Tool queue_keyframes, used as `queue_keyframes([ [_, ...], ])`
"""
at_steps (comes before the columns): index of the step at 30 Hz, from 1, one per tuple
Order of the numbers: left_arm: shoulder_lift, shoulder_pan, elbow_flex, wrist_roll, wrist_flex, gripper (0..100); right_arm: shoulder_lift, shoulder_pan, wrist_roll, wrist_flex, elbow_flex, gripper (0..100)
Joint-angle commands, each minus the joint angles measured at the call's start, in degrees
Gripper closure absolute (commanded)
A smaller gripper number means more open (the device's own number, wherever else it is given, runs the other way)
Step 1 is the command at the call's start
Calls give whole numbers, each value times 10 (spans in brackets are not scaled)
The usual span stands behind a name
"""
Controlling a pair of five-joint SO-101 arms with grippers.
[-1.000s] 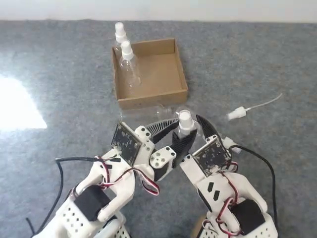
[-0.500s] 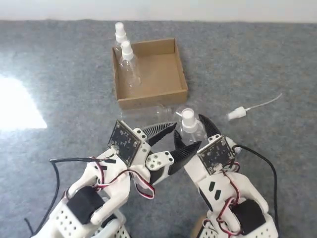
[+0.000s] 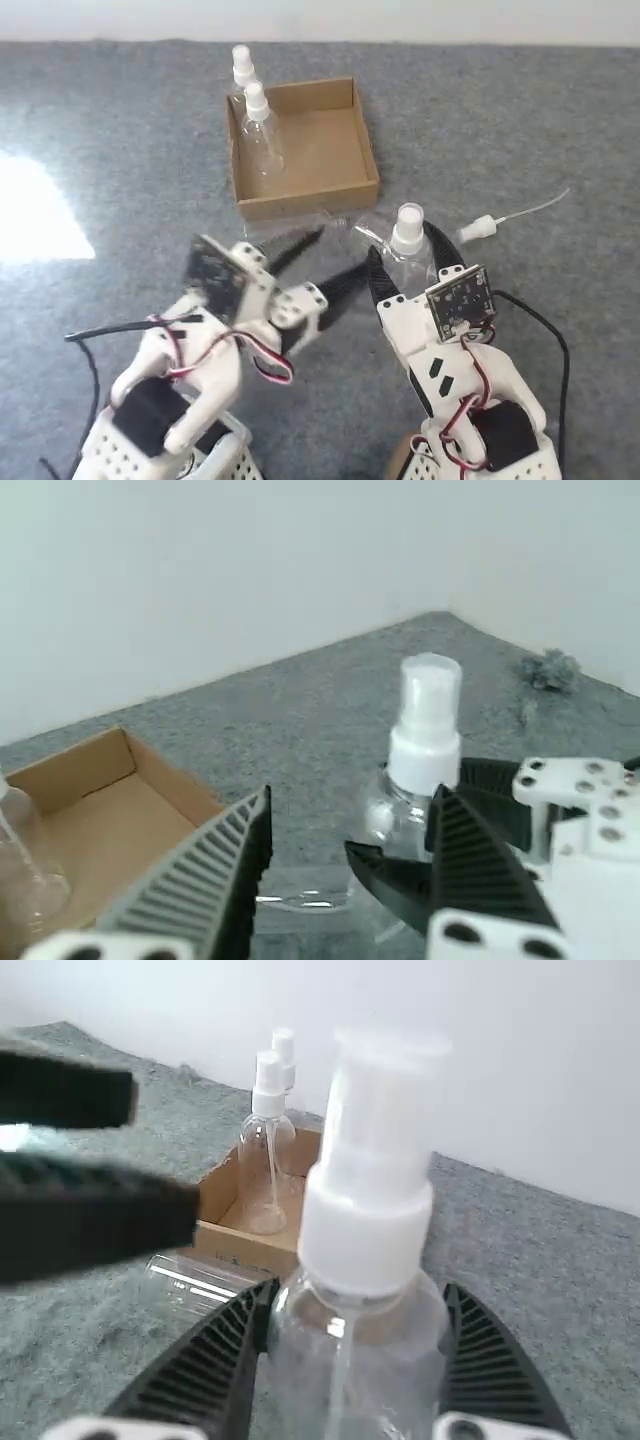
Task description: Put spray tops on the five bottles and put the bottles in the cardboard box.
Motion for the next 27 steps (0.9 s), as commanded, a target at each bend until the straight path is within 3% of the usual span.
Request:
queue_keyframes([
  [1, -6, -69, -62, -3, -1, 767, -11, 9, -5, -14, -34, 805],
  [7, -6, -181, -105, 30, 1, 768, -7, 10, -2, -29, -32, 805],
  [12, -6, -302, -125, 30, 48, 768, -7, 10, 0, -129, 28, 805],
  [19, -6, -440, -55, 30, 94, 768, -7, 6, -3, -171, 47, 856],
  [23, -6, -489, -2, 30, 72, 768, -7, 6, -3, -213, 48, 924],
  [27, -6, -508, 46, 40, 41, 768, -7, 6, -4, -225, 48, 914],
])
